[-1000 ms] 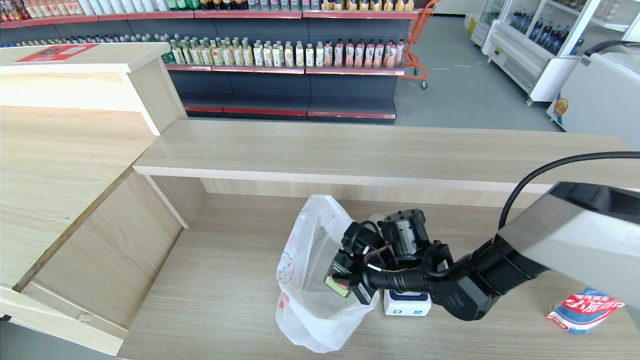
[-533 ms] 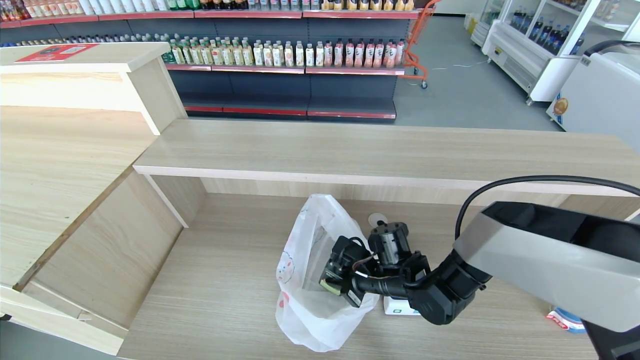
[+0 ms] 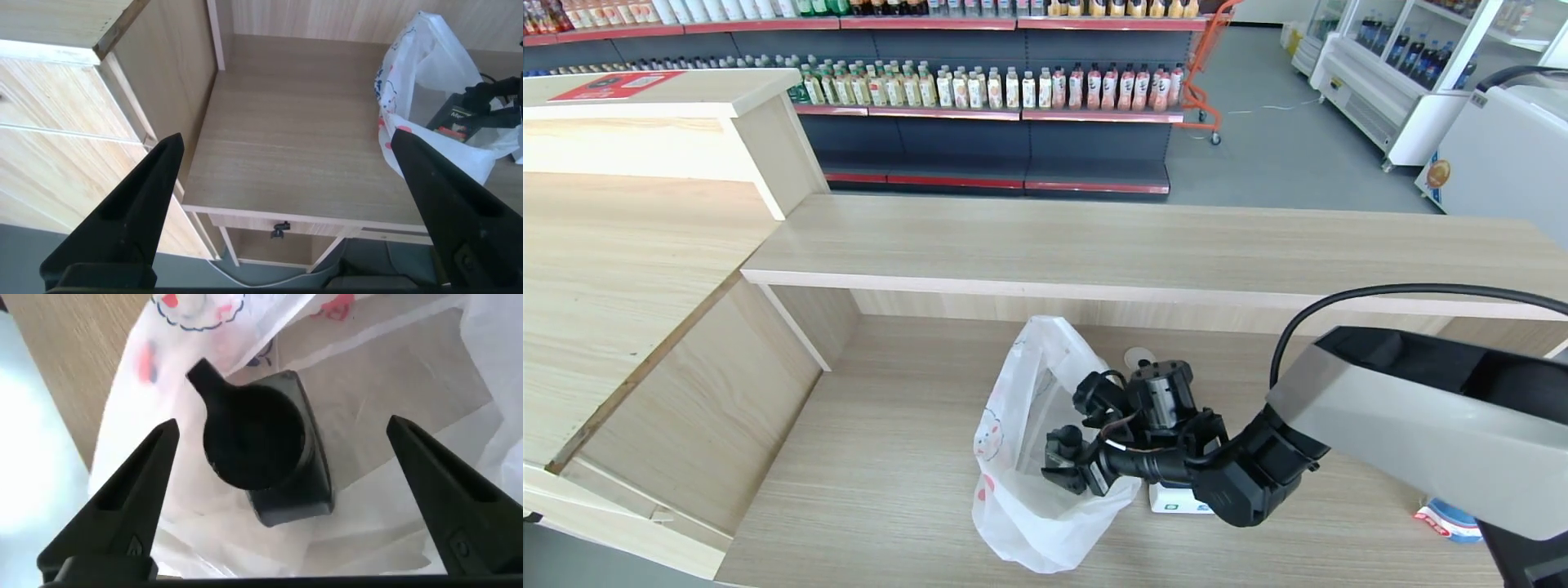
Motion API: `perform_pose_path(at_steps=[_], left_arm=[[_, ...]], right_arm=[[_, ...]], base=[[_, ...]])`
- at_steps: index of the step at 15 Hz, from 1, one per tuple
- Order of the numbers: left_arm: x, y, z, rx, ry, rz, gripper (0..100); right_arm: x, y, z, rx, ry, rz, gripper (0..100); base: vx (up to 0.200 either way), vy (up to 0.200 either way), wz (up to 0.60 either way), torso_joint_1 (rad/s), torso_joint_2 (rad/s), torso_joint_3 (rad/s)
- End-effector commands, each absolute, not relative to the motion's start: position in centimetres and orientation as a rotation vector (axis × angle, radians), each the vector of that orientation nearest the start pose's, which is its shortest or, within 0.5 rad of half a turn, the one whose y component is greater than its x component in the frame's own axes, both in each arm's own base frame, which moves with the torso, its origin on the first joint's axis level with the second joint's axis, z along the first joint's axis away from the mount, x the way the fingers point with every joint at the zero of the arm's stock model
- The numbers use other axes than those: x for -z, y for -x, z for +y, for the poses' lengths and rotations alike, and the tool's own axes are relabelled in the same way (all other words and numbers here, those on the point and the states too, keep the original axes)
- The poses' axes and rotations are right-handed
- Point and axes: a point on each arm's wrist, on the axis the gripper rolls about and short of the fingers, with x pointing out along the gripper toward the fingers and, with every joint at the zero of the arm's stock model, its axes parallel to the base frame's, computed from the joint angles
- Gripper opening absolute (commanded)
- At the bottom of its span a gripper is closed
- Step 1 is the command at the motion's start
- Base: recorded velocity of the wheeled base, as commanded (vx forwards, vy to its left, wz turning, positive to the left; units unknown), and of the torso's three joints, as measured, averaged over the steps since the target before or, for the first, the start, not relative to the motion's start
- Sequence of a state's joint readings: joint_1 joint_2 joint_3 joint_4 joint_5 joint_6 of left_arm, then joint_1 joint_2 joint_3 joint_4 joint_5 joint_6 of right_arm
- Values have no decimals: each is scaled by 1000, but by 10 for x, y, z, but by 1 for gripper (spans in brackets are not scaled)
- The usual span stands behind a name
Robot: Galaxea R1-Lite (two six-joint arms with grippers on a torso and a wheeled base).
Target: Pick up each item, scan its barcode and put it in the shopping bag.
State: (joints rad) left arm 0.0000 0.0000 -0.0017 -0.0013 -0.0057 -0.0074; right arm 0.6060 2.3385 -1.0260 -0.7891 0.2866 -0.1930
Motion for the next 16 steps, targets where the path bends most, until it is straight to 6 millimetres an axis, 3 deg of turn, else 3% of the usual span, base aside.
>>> perform_pose_path(at_steps=[1,4,8,12,13,14,16], left_arm=[[-76,23,0,6,8,-3,100],[-76,23,0,6,8,-3,100],[-76,23,0,6,8,-3,100],[-76,23,0,6,8,-3,100],[-76,23,0,6,8,-3,100],[-76,23,0,6,8,-3,100],[-76,23,0,6,8,-3,100]], right_arm=[[-52,-330,237,-905,107,460,100],[-80,-323,222,-839,-75,542,100],[-158,-293,172,-835,-336,632,100],[-200,-232,99,-745,-340,677,100],[-203,-228,91,-722,-329,675,100],[-217,-216,60,-594,-250,630,100],[-228,-209,35,-407,-213,552,100]], base=[[0,0,0,0,0,0],[0,0,0,0,0,0],[0,0,0,0,0,0],[0,0,0,0,0,0],[0,0,0,0,0,0],[0,0,0,0,0,0],[0,0,0,0,0,0]])
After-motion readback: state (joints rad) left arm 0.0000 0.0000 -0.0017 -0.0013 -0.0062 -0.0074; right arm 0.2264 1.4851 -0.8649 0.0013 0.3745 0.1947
